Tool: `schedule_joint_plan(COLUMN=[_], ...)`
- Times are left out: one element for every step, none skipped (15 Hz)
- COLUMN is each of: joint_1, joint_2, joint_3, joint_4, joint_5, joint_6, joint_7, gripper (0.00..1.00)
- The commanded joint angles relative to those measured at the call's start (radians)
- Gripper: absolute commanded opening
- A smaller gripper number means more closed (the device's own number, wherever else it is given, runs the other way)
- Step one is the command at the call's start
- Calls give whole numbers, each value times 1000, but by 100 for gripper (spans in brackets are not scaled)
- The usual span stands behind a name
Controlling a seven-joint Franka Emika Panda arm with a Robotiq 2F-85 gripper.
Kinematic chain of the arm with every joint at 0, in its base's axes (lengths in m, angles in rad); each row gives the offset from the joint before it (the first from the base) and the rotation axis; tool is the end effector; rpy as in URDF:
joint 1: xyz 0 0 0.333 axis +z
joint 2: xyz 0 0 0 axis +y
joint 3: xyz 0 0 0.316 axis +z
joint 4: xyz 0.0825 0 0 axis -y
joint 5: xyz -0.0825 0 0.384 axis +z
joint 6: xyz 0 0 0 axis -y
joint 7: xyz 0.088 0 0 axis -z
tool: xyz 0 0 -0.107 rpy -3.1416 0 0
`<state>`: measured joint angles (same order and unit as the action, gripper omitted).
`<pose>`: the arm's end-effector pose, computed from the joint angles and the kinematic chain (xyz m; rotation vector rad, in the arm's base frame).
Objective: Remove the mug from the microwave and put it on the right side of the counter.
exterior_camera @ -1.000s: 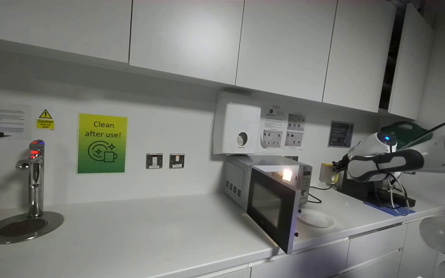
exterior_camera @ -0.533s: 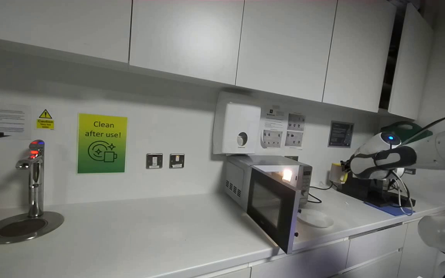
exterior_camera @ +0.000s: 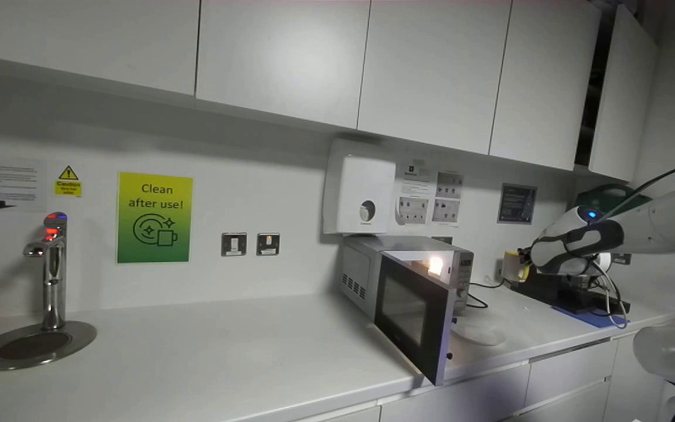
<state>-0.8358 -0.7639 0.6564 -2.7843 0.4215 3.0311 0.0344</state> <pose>0.3711 -0.0837 0.4931 2.4606 -0.6898 1.2514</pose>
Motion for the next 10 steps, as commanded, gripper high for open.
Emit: schedule_joint_plan(joint_1=[0,1,-5,-20,-32,-43,-11,-24,-34,-38], joint_2=[0,0,2,8,15,23,52,61,69,84], joint_3=[0,0,12,25,33,39,-24,-26,-32,-44], joint_4=[0,0,0,0,4,7,0,2,4,4], joint_5=[0,0,-1,0,1,0,-148,-178,-219,-254], joint_6=[0,0,-11,-9,-12,-4,21,25,33,43], joint_7=[0,0,3,16,26,34,145,168,209,235], gripper=[18,4,4,4,4,4,4,4,4,4])
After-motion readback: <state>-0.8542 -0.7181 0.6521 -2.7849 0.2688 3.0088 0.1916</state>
